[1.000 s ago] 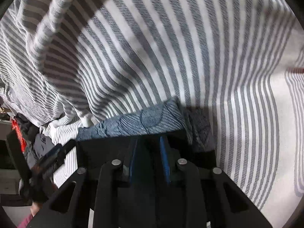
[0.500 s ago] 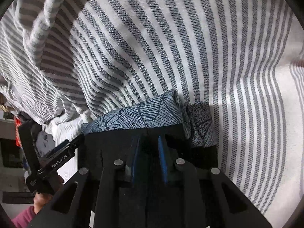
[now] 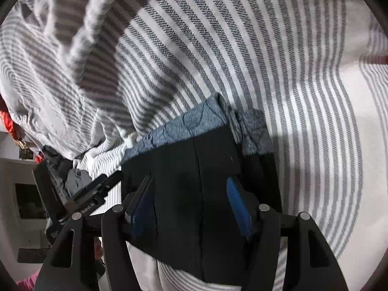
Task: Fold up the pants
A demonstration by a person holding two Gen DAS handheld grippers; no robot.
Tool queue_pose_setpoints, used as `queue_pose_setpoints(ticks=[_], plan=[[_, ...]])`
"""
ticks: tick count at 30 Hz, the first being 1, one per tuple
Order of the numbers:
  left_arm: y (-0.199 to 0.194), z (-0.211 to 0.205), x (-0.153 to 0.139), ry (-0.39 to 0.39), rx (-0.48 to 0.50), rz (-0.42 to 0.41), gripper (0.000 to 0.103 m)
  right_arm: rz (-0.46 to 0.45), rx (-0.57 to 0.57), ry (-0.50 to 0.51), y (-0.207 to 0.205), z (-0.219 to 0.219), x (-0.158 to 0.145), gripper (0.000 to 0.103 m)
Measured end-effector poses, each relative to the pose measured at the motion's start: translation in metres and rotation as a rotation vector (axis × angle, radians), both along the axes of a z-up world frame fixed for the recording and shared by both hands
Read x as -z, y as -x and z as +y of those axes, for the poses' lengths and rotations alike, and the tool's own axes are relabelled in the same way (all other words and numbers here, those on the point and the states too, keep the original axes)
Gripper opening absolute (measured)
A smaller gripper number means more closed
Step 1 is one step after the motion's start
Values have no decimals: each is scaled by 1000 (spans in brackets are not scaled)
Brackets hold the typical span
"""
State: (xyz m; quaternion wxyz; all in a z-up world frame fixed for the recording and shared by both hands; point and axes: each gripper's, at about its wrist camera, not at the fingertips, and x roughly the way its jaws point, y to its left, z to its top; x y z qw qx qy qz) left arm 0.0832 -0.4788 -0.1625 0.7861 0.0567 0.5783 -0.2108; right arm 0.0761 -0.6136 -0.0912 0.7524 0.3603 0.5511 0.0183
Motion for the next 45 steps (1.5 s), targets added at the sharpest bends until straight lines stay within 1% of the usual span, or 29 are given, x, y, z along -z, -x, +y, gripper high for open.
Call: queue_pose_setpoints(ticks=[2,4,7,13,15,17,19,21,25,32,33,35,39,41,42,43,44,45], plan=[[6,7,-4,34,15,11,83,1,6,-1,12,-3,-4,68],[13,15,-4,65,24,50,84,10,15,-9,24,-7,-2,72],[19,27,2,78,27,103,84,25,29,-14,37,-14,1,72],[24,50,14,91,-20,146,84,68,12,7,49,-18,14,74],[21,51,19,92,-16,175,84,75,7,18,48,-21,19,74],[19,49,26,75,3,195,84,79,4,23,45,-23,22,74],[18,43,33,56,44,211,84,82,1,21,41,-28,27,74],[19,42,38,55,82,230,84,81,-12,3,36,-33,33,74],[16,34,47,85,135,271,84,76,-46,-63,25,-34,48,74],[4,24,66,137,183,356,84,61,-93,-157,12,-44,66,75],[2,22,68,139,187,367,84,59,-103,-169,9,-44,67,76],[-3,21,73,131,185,386,94,62,-126,-178,3,-42,70,77],[-8,19,82,157,183,433,94,73,-154,-169,-7,-36,72,79],[-6,14,82,163,191,430,94,102,-154,-155,-11,-32,75,77],[-4,10,81,157,194,415,94,114,-145,-150,-12,-30,75,76],[-2,7,79,156,194,401,91,116,-142,-147,-12,-29,74,69],[0,3,76,161,194,387,85,113,-141,-147,-12,-28,72,65],[3,1,72,163,193,370,82,105,-138,-147,-12,-26,69,58]])
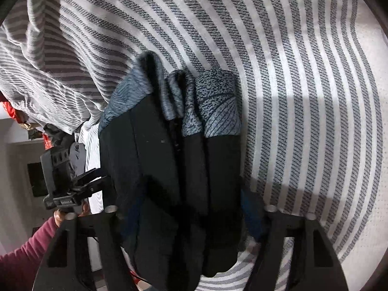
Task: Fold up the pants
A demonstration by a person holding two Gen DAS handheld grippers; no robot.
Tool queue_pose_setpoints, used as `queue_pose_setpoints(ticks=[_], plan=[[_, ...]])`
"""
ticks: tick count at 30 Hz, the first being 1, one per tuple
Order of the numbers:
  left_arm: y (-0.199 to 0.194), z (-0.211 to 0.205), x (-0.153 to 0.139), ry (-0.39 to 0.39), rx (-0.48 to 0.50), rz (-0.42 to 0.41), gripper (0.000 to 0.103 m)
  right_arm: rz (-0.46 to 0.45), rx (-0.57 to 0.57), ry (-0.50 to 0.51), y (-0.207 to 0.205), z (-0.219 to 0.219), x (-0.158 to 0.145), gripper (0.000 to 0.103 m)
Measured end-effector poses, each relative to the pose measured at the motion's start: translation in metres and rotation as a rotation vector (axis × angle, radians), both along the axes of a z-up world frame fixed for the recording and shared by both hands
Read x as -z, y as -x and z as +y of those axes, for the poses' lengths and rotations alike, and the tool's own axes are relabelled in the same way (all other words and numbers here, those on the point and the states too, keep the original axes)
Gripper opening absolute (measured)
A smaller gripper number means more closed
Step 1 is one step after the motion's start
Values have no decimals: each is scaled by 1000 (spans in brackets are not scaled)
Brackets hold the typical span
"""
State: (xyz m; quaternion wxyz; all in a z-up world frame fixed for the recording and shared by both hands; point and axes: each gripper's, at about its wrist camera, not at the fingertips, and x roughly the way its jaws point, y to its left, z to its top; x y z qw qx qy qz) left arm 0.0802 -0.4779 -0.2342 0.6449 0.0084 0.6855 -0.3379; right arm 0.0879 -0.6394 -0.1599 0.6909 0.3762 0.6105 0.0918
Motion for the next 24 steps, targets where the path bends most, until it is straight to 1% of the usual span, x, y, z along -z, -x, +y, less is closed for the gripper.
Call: queue_pose_setpoints(ticks=[1,2,3,4,5,8,12,15,20,24], plan=[[2,-2,-5,5,1,-11,74,-7,5,-4,1,1,-3,52],[4,-4,-8,10,1,-21,68,-11,8,-9,0,4,-6,50],[7,-4,-13,9,2,-34,67,-22,18,-22,2,5,-9,46],[11,-5,-16,5,4,-46,63,-29,26,-33,3,5,-12,44],[14,-6,-20,0,5,-58,60,-35,34,-43,5,4,-14,43],[14,-7,-33,-1,-7,-77,56,-54,51,-67,10,4,-22,39],[20,1,-52,25,-35,-97,56,-82,54,-100,20,-4,-36,37],[29,-4,-64,28,-27,-114,56,-98,47,-115,28,-5,-46,37],[56,-15,-88,34,-27,-134,56,-128,38,-150,47,-15,-67,37],[83,-17,-103,34,-61,-144,56,-155,26,-178,70,-24,-85,37]])
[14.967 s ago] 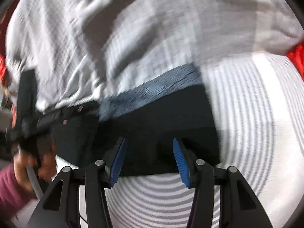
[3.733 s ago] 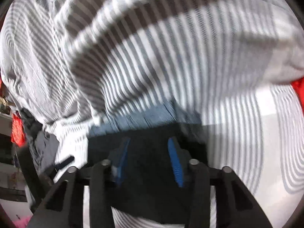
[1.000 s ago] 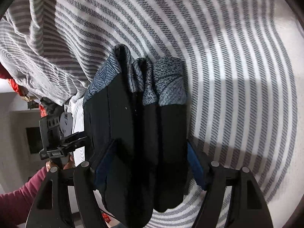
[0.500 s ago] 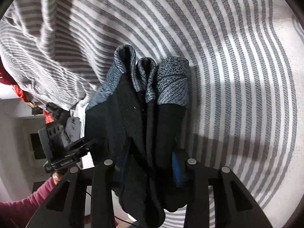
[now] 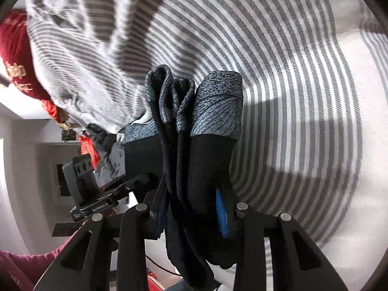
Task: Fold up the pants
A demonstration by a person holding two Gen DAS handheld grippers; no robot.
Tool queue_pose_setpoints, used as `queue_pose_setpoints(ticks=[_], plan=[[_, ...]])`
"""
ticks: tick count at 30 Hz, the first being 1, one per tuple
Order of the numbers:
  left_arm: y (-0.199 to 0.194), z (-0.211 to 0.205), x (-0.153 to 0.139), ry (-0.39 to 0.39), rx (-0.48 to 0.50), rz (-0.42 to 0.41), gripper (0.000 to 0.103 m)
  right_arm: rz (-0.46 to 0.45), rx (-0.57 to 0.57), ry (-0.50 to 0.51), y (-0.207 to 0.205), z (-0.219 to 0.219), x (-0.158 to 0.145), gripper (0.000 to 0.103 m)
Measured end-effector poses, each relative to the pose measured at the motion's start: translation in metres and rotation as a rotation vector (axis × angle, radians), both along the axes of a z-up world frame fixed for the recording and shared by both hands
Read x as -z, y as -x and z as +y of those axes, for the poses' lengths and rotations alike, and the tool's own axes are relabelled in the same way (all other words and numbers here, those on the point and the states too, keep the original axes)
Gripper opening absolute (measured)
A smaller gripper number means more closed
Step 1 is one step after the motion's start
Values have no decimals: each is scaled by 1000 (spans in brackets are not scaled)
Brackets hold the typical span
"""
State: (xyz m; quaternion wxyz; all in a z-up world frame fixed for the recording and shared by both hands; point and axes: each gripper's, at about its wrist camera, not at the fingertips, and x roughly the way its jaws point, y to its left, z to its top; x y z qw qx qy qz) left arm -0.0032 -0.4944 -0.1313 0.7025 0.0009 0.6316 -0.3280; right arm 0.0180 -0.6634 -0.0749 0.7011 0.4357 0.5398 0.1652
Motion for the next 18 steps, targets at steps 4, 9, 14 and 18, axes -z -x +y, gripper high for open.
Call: queue_pose_setpoints(ticks=[4,9,14,18], plan=[[32,2,-8,-9,-29,-6,56,6,-14,-8,28,-2,-6,37],[61,13,4,-48,-31,2,56,48,5,-18,69,3,10,37],[79,21,24,-87,-30,-3,56,102,49,22,95,16,38,37],[87,28,27,-101,-49,-71,56,126,161,23,114,7,54,42]])
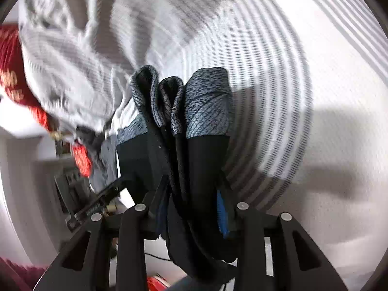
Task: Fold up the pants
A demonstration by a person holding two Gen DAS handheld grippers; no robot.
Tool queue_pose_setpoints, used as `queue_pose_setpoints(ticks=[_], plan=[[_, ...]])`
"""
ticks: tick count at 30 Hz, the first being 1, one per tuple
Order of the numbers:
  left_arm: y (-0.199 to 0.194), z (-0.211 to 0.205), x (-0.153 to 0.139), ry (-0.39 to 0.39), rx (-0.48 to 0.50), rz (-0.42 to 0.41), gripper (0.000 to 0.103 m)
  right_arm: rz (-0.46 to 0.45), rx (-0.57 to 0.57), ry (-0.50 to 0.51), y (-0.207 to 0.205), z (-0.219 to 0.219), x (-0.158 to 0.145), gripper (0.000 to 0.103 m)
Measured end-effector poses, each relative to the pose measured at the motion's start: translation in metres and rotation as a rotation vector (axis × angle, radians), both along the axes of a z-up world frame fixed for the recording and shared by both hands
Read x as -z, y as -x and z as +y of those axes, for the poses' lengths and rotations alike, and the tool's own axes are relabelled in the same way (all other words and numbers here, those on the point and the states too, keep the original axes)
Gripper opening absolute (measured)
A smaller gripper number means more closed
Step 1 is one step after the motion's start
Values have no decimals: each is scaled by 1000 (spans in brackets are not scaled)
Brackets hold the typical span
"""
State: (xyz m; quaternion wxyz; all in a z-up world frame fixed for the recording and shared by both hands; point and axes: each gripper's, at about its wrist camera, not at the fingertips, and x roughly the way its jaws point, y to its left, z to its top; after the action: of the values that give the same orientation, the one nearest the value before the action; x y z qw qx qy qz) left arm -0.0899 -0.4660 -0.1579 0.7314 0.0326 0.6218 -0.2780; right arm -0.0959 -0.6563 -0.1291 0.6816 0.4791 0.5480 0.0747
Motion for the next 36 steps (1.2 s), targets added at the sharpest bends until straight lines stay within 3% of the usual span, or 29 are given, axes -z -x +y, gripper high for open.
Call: queue_pose_setpoints(ticks=[5,6,7,8,11,17,19,22,30,32,36], plan=[[7,-3,-6,-74,20,-50,58,30,21,124,5,8,-16,53],[12,-4,-10,-83,33,-70,63,32,21,142,4,10,-20,60],[13,-8,-14,-86,43,-85,78,34,22,171,5,12,-26,67],[16,-9,-19,-88,53,-106,82,38,23,196,5,13,-31,69],[23,-19,-32,-105,86,-125,82,40,35,267,14,14,-48,70],[39,-36,-40,-171,127,-161,82,23,69,358,24,22,-75,69],[45,-39,-37,-195,132,-158,82,13,58,368,22,29,-79,53],[48,-43,-25,-202,121,-129,82,17,17,389,18,42,-75,43],[48,-46,10,-259,124,-122,82,101,-81,483,13,59,-31,42],[49,-50,12,-246,143,-110,97,96,-80,474,11,56,-26,42],[50,-53,13,-266,144,-114,97,116,-79,469,6,54,-27,43]])
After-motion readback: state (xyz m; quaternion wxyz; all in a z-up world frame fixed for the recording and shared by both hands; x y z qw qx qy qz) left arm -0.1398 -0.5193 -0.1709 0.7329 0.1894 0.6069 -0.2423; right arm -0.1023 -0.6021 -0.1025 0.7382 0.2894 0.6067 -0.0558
